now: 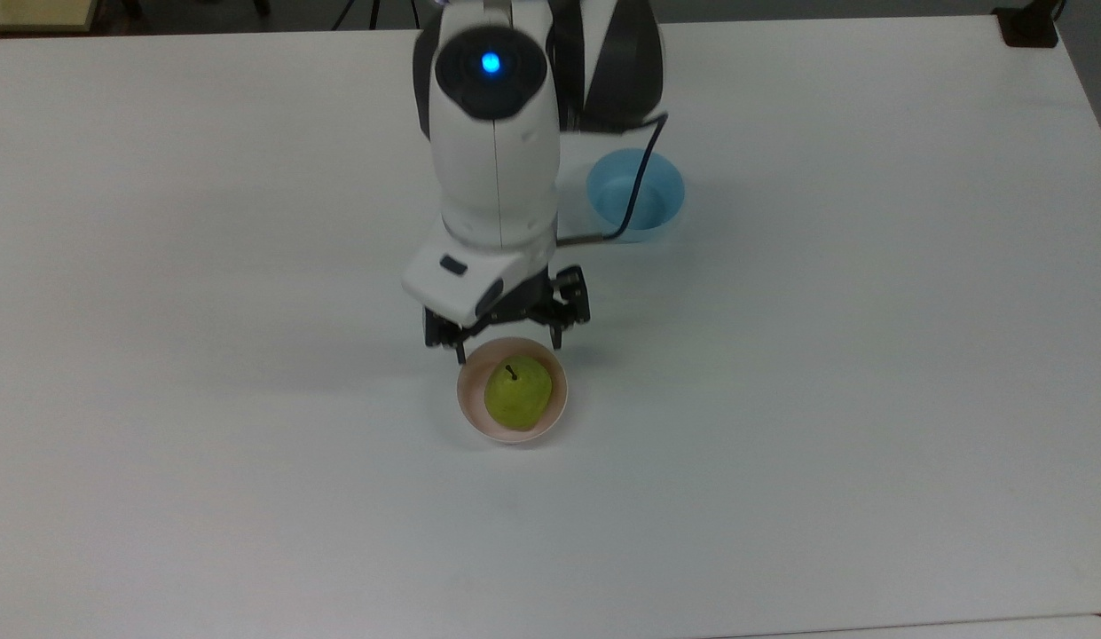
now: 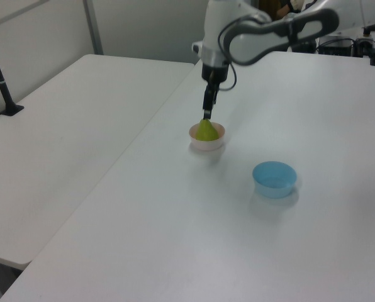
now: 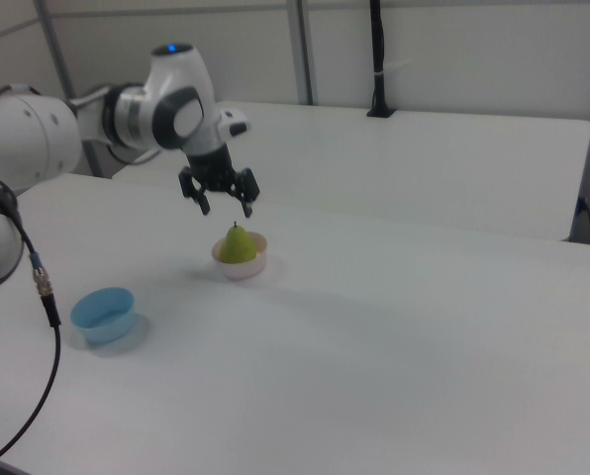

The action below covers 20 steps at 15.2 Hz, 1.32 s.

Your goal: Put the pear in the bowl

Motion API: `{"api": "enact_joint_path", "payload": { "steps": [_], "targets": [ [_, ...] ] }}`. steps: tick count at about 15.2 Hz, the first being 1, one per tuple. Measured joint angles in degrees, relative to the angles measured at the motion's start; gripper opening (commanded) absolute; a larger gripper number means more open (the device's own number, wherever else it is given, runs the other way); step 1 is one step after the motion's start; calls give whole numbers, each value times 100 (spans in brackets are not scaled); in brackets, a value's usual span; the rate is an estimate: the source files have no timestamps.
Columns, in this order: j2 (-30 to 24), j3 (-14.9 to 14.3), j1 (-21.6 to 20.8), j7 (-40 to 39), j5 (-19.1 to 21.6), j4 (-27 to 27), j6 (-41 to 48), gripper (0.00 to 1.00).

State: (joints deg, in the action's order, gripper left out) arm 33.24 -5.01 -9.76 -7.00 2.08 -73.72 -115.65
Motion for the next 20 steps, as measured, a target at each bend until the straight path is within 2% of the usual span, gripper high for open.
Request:
{"api": "enact_joint_path", "payload": {
  "steps": [4, 9, 15, 18, 20],
  "targets": [
    [-1101, -18, 161, 1, 0, -20, 1384, 100],
    [-2076, -20, 230, 11, 0, -345, 2291, 100],
    [-3110, -59, 235, 46, 0, -1329, 2540, 100],
    [-3191, -16, 438, 17, 8, -1529, 2410, 100],
    [-3189, 149, 706, -132, 24, -1591, 2206, 100]
  ]
}}
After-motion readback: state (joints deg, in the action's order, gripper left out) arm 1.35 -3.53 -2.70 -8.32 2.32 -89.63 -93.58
